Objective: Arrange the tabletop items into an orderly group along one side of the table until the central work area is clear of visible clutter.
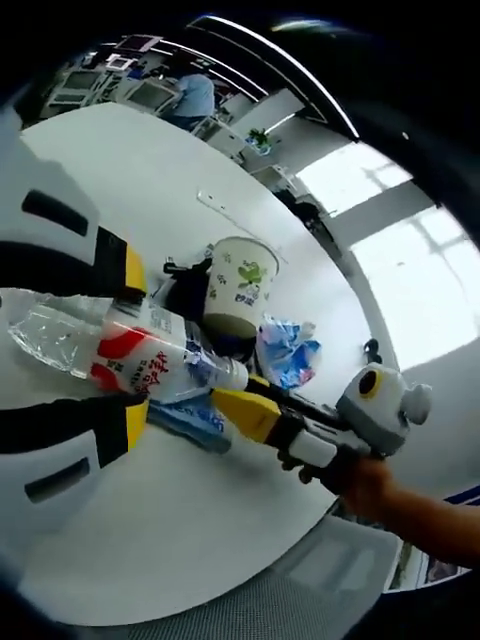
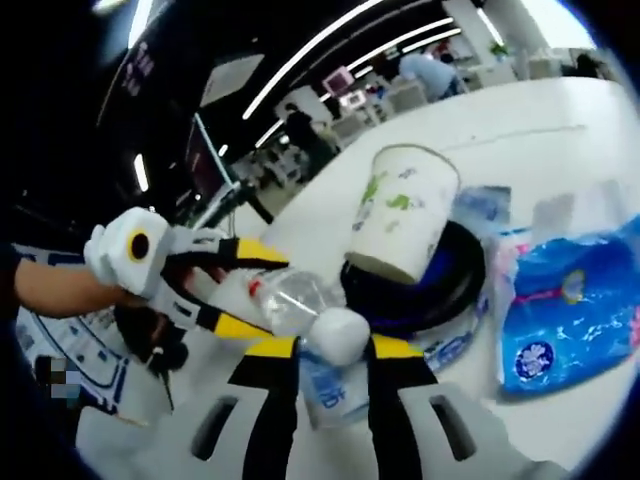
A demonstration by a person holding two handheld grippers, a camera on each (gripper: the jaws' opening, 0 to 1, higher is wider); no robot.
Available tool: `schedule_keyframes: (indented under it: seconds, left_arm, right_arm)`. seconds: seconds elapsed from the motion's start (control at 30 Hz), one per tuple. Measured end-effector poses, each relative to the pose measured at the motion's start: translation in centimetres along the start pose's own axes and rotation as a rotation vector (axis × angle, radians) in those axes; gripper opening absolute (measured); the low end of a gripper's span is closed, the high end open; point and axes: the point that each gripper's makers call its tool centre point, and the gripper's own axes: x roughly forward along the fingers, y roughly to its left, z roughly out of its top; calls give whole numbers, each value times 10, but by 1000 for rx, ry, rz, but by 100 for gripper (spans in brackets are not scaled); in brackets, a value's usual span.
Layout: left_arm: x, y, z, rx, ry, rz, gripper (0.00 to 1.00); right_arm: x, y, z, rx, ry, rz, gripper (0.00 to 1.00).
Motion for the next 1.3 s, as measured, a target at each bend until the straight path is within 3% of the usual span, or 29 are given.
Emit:
schedule_keyframes:
  seconds: [0.27, 0.57, 0.7, 0.87, 0.93, 0.97, 1.0, 1.03, 1.07, 1.1, 1.17, 1.3]
  left_arm:
    - [-1, 3, 1, 0, 10, 22, 42]
    - [0, 7, 1, -9, 48, 88, 42]
    - [1, 9, 0, -16, 57, 107, 43]
    - [1, 12, 0, -29, 72, 138, 45]
    - [2, 13, -2, -67, 81, 146, 43]
    - [3, 10, -3, -108, 80, 130, 42]
    - [5, 4, -2, -139, 82, 97, 42]
    - [5, 0, -6, -80, 115, 79, 42]
    - [8, -5, -1, 3, 87, 88, 41]
    - [10, -10, 0, 37, 84, 83, 41]
    - [12, -16, -3, 6, 95, 85, 40]
    - [7, -10, -6, -71, 93, 93, 39]
  right_arm:
    - [-3, 11, 6, -38, -36, -8, 18]
    - [-8, 19, 19, 25, -45, -47, 18]
    - [-7, 22, 22, 30, -17, -69, 18]
    - [-10, 27, 38, 38, -39, -81, 18]
    - [-10, 33, 44, 16, -39, -71, 15]
    - [-10, 37, 38, -42, 20, -47, 0]
    - [-7, 48, 50, -46, -32, -11, 0]
    - [-8, 53, 56, -83, -52, 4, 0]
    - [-7, 57, 58, -118, -42, -8, 0]
    - [-3, 64, 58, -116, -37, 14, 0]
    - [3, 63, 56, -134, -22, -4, 0]
    - [1, 54, 55, -107, -39, -20, 0]
